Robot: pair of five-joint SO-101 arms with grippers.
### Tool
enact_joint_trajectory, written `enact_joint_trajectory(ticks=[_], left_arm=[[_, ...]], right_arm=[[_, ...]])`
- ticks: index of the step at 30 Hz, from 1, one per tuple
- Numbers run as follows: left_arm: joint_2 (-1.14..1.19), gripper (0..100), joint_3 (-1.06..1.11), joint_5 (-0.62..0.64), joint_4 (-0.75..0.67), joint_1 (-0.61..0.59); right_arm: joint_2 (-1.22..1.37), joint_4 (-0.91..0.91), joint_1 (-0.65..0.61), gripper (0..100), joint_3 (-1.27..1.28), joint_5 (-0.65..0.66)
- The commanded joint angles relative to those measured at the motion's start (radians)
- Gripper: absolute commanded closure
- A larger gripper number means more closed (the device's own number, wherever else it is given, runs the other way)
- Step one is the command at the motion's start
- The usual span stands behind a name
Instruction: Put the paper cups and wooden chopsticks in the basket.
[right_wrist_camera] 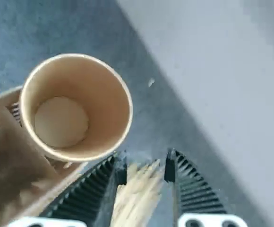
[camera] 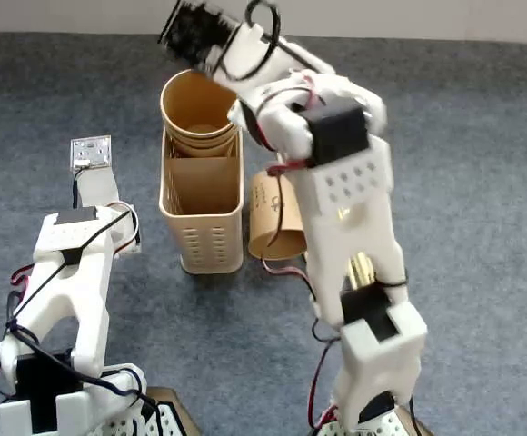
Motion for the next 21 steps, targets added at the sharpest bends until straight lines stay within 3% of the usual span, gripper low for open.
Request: enact_joint_trajectory(ticks=[1,9,14,21], left_arm=[[-0.021,89,-0.004,-0.012,-0.009,0.018],[-0.021,89,-0.005,-0.012,-0.011,0.018],[-0.021,89,-0.005,-0.012,-0.011,0.018],[-0.021,89,-0.004,-0.012,-0.012,0.018]], right_arm=[[0.11,-0.021,0.022,85.2,0.07,-0.173],[0.283,-0.022,0.025,85.2,0.071,-0.176],[0.226,-0.024,0.065,85.2,-0.105,-0.175],[0.194,0.252,0.142,85.3,-0.173,-0.216]])
